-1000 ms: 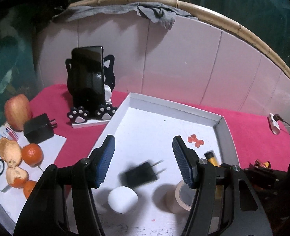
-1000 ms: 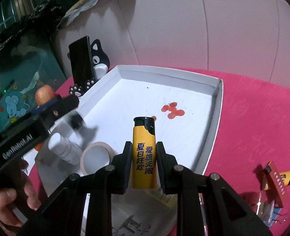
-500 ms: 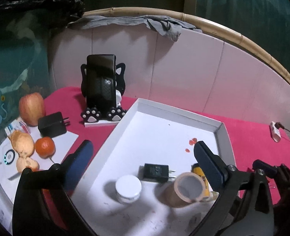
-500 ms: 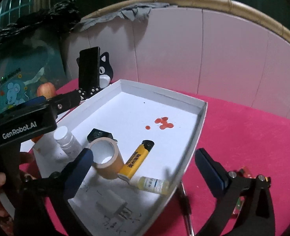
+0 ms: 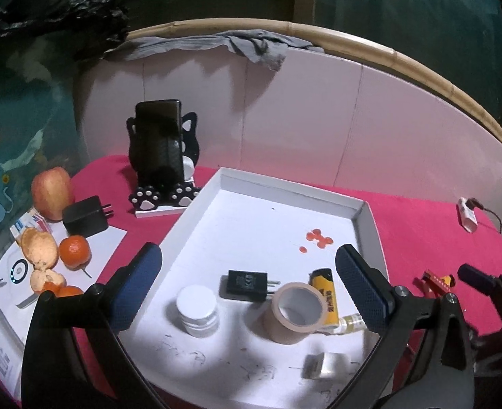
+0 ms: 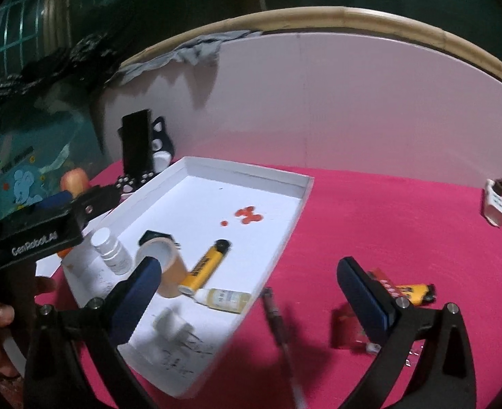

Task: Organize rigid objects
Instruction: 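Withdraw both tools from the tray toward the remaining objects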

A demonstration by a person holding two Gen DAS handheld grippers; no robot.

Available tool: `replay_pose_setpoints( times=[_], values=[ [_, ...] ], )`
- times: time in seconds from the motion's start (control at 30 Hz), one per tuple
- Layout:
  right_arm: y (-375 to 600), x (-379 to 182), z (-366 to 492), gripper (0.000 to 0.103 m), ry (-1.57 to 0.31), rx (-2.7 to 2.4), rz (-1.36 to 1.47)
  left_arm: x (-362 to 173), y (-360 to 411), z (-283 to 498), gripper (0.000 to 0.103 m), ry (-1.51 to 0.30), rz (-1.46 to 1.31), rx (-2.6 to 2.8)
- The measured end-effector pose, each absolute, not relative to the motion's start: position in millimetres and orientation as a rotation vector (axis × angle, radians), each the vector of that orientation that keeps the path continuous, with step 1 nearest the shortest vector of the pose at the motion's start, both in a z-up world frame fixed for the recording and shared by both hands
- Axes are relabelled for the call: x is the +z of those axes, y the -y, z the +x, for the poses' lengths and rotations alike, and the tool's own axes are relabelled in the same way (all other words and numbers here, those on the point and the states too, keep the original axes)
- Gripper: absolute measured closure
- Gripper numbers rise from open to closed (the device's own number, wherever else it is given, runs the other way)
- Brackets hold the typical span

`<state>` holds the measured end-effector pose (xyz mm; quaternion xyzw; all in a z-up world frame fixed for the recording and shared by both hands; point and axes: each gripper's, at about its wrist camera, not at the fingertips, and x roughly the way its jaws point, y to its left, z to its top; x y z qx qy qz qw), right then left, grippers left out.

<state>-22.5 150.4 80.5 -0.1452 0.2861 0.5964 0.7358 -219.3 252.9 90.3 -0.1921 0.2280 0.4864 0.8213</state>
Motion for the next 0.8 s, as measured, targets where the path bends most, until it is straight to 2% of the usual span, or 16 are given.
replay_pose_setpoints(
  times=[0.8],
  values=[
    [-61,60,110,0.000,-0.757,0.980,-0.080,82,-207,-153,0.000,-0.606,-0.333,0.850]
  ],
)
